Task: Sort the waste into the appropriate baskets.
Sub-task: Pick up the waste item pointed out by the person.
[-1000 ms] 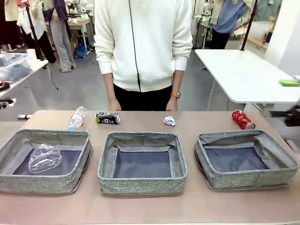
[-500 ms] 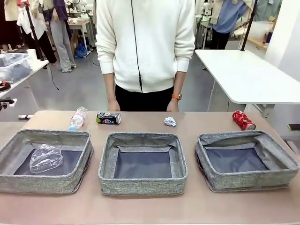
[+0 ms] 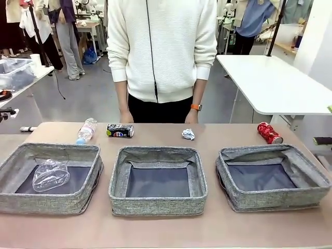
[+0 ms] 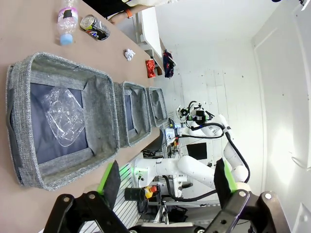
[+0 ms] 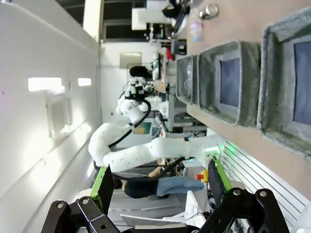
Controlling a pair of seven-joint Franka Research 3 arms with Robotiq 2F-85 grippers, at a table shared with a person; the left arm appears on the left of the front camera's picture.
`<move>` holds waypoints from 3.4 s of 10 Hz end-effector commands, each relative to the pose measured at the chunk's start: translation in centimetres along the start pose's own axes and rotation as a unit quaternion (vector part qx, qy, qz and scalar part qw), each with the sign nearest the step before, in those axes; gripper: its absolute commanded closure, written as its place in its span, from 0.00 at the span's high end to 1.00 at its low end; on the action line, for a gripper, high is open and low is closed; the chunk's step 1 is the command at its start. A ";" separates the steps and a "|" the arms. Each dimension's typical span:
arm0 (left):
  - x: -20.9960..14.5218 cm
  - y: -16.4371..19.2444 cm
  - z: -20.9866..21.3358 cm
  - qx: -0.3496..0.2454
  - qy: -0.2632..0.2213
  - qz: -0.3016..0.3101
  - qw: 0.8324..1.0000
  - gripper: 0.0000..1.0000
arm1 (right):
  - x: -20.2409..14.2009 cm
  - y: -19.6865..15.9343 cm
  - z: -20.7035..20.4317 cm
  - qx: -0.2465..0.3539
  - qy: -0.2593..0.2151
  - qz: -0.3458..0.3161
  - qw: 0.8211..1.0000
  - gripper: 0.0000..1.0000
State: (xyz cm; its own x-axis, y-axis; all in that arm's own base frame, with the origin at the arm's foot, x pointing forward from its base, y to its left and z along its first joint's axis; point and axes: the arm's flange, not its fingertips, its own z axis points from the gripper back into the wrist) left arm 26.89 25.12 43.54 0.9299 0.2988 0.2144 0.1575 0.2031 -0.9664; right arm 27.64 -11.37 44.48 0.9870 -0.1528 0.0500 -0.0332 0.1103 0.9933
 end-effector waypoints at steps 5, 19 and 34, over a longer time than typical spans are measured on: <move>-0.2 -0.2 0.1 -0.003 0.005 -0.008 1.000 1.00 | 0.1 0.7 0.0 0.013 -0.005 -0.008 1.000 1.00; -0.2 -0.2 0.1 -0.003 0.005 -0.008 1.000 1.00 | 0.1 0.7 0.0 0.013 -0.005 -0.008 1.000 1.00; -3.9 -6.9 -39.5 0.332 0.184 -0.813 0.443 1.00 | 0.1 0.7 0.0 0.013 -0.005 -0.008 1.000 1.00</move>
State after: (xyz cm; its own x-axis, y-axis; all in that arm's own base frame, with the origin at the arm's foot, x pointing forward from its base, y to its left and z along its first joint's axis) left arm 37.10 -15.75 46.51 -0.1420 -0.8780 0.4572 0.8556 0.1234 0.5027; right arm 27.63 -11.38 44.52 0.9869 -0.1530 0.0506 -0.0339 0.1098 0.9934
